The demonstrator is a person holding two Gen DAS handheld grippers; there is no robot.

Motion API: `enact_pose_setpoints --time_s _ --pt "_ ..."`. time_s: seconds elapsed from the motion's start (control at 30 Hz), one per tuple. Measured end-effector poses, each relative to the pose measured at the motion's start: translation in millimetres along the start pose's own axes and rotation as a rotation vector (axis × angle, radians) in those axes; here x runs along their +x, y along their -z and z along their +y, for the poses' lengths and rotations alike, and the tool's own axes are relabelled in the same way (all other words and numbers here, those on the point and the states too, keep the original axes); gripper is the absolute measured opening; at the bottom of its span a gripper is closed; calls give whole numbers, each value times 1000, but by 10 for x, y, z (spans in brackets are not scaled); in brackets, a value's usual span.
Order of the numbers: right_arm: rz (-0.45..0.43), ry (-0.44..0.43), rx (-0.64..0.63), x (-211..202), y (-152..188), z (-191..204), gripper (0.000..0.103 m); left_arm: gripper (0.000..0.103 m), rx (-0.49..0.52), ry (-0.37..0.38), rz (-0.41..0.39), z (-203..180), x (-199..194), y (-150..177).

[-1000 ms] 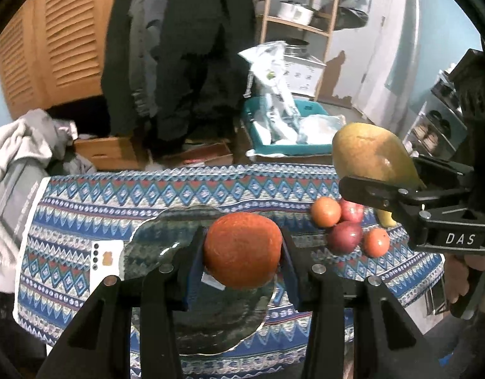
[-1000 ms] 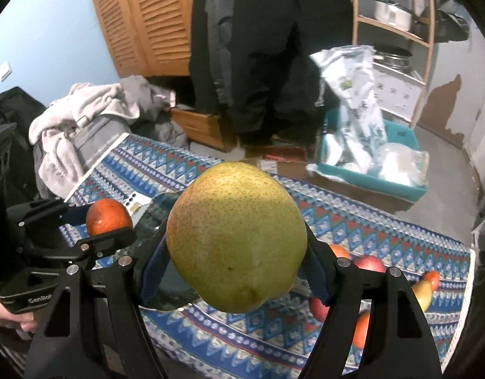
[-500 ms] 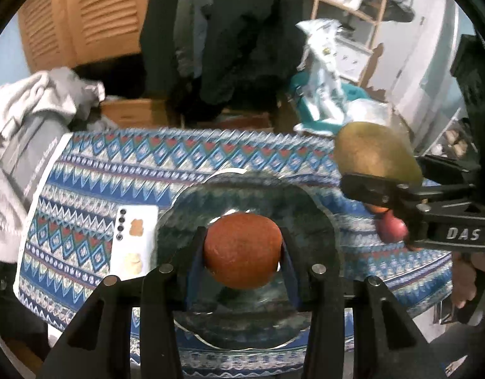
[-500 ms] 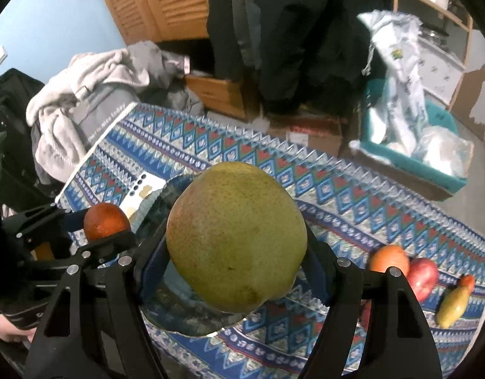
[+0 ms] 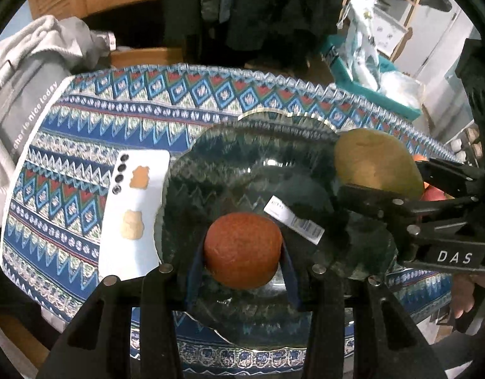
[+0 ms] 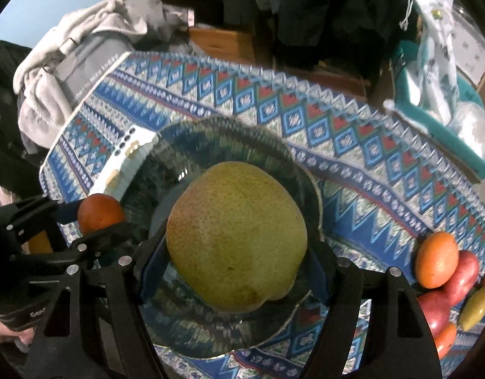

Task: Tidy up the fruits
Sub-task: 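Carry the small orange and green pear into the glass bowl and open both tools, then lift both tools out of the bowl and move back toward the fruit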

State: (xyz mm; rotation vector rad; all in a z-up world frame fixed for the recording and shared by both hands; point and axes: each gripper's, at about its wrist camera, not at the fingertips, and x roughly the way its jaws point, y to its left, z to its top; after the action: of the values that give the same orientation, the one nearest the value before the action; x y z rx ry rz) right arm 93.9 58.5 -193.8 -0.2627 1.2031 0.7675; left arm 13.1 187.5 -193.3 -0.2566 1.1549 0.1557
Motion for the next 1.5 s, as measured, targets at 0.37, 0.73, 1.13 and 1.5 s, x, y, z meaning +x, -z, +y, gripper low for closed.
enact_pose_setpoints --time_s 0.37,0.73,1.13,1.5 --pt "84 14 -34 301 196 -24 75 45 12 -26 103 -33 318 132" --pt "89 -19 -8 311 209 -47 73 53 12 -42 154 -36 450 209" --pt "71 -76 35 172 198 -110 75 65 47 -56 115 -156 172 199" --pt "-77 -31 58 -455 182 -217 76 68 67 -22 22 -335 -163 92"
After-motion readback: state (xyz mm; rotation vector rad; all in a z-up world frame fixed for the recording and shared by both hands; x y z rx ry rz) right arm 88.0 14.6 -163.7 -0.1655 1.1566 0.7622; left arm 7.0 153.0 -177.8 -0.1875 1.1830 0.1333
